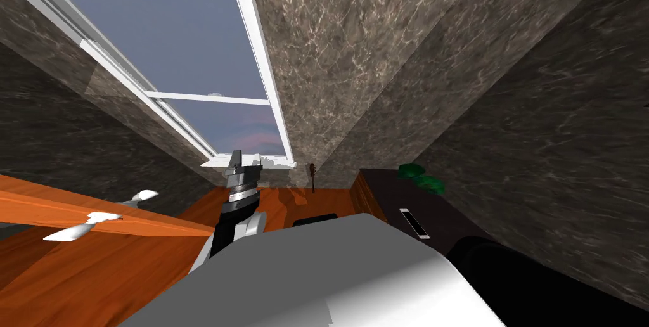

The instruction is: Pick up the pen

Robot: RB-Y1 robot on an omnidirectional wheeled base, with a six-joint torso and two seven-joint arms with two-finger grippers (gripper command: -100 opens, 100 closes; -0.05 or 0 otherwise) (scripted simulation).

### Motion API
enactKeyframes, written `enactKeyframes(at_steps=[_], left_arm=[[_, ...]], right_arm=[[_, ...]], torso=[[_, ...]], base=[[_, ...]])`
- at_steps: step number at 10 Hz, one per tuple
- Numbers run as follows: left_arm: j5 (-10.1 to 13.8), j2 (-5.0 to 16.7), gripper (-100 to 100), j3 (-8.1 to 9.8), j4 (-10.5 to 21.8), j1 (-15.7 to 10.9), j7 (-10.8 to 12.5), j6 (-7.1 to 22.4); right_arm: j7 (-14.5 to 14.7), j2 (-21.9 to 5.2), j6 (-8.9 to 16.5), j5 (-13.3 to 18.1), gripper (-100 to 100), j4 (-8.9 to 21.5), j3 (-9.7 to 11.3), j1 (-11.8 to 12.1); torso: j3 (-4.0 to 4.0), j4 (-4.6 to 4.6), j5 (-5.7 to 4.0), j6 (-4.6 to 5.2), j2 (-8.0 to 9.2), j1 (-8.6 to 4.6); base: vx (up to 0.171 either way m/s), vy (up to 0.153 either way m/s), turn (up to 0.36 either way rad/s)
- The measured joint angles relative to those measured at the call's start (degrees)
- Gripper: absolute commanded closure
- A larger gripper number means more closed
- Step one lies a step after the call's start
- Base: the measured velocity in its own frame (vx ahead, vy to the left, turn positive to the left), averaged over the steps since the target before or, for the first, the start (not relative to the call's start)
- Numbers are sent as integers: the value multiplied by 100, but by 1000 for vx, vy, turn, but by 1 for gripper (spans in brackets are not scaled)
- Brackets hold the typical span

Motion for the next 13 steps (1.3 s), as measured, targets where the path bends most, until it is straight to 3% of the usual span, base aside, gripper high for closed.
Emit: enactKeyframes(at_steps=[2, 3, 4, 7, 9, 10, 11, 13], left_arm=[[0, 1, 0, 1, 0, 1, 0, 0], [0, 2, 0, 2, 0, 1, 0, 0], [0, 2, 0, 2, 0, 2, 0, 0], [0, 0, 0, 1, 0, 1, 0, 0], [0, 1, 0, 2, 0, 1, 0, 0], [0, 0, 0, 1, 0, 1, 0, 0], [0, -1, 0, 0, 0, 1, 0, 0], [0, -1, 0, 0, 0, 0, 0, 0]], right_arm=[[-7, -86, 1, 302, -100, 303, 90, 82], [52, -57, -92, 448, -100, 557, 30, 107], [24, -148, -120, 575, -100, 554, 71, 250], [151, -35, -238, 830, -100, 1026, 25, 145], [81, -68, -261, 1065, -100, 1136, 128, 171], [66, -72, -254, 1075, 0, 1134, 134, 172], [68, -74, -254, 1074, -100, 1134, 133, 171], [106, 14, -170, 1029, -100, 1257, 202, -5]], torso=[[-10, -3, -6, -2, -18, -35], [-17, -6, -11, -2, -30, -51], [-21, -8, -12, -2, -38, -59], [-3, -1, -3, 2, -7, -9], [-8, -3, -10, 2, -14, -39], [-3, 0, -3, 6, -4, 4], [1, 1, 5, 7, 2, 35], [14, 6, 8, 7, 25, 47]], base=[[131, -221, 322], [149, -267, 263], [72, -182, 68], [52, -167, 200], [37, -165, 114], [4, -21, 2], [-30, -20, 48], [-60, -11, 32]])
